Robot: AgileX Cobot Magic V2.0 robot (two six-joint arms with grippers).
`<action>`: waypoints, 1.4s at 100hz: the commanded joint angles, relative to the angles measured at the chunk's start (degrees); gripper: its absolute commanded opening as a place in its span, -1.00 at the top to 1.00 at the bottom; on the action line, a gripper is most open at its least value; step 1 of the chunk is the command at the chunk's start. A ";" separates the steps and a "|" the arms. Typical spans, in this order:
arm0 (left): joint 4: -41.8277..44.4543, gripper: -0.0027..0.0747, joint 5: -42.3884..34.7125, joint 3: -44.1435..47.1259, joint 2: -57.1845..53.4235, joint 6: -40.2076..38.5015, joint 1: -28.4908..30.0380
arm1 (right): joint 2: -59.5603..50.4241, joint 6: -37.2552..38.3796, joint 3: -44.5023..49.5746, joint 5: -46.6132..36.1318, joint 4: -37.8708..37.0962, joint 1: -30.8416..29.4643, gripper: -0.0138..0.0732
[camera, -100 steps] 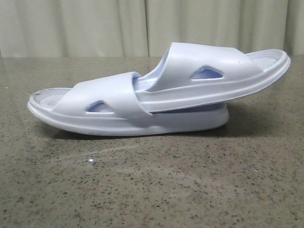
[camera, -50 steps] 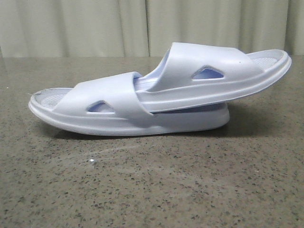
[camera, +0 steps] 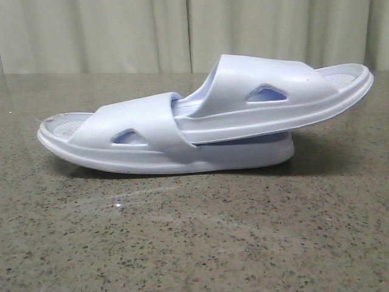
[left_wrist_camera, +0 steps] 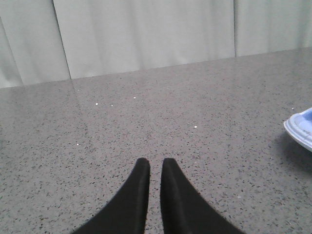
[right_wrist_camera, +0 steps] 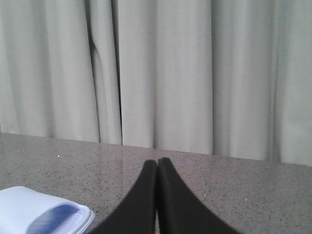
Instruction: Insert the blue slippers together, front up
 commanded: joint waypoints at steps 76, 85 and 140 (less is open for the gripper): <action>-1.29 0.89 -11.83 2.82 -1.70 -0.77 -0.04 | 0.62 -0.87 -1.52 -1.31 -0.42 0.08 0.93; -1.29 0.89 -11.83 2.82 -1.70 -0.77 -0.04 | 0.62 -0.87 -1.52 -1.31 -0.42 0.08 0.93; -1.29 0.89 -11.83 2.82 -1.70 -0.77 -0.04 | 0.62 -0.87 -1.52 -1.31 -0.42 0.08 0.93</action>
